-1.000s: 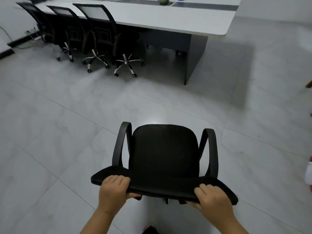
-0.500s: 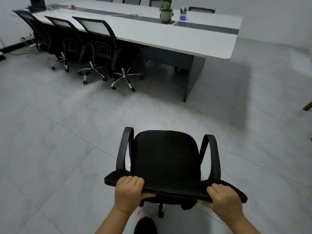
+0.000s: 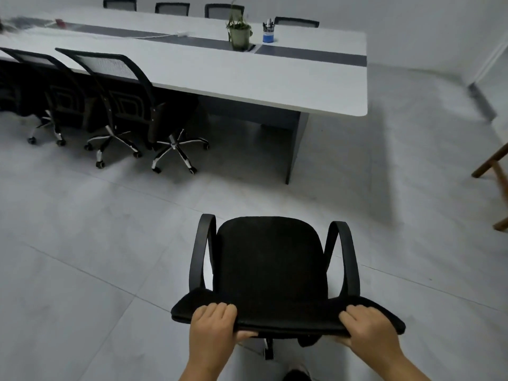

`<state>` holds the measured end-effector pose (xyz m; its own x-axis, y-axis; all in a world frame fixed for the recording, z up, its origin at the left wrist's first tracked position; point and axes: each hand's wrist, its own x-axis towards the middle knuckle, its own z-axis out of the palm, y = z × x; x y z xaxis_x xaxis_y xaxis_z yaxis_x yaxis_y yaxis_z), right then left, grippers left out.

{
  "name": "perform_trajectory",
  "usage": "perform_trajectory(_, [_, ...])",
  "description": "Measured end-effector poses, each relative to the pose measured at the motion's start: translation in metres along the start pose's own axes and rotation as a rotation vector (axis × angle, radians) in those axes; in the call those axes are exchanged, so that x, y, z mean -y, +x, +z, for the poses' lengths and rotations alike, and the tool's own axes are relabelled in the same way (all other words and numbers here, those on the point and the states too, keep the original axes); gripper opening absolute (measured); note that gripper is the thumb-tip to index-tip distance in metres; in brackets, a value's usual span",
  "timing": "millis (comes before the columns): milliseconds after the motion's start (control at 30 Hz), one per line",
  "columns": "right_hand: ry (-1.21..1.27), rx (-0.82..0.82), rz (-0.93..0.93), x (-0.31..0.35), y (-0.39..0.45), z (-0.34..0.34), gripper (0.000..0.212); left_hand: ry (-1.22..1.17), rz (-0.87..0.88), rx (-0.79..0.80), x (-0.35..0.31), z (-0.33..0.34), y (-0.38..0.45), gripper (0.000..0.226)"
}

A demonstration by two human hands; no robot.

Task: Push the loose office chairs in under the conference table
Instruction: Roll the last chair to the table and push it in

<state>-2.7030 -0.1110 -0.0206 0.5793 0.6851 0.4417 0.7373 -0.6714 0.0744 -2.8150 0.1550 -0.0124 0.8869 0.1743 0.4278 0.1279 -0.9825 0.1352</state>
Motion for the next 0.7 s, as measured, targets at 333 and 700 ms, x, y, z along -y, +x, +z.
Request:
perform_trajectory(333, [0.125, 0.061, -0.068, -0.071, 0.155, 0.078, 0.044, 0.099, -0.133, 0.084, 0.035, 0.044, 0.124, 0.074])
perform_trajectory(700, [0.214, 0.064, -0.121, -0.058, 0.323, 0.164, 0.045, 0.236, -0.183, 0.114, 0.151, 0.074, 0.240, 0.063])
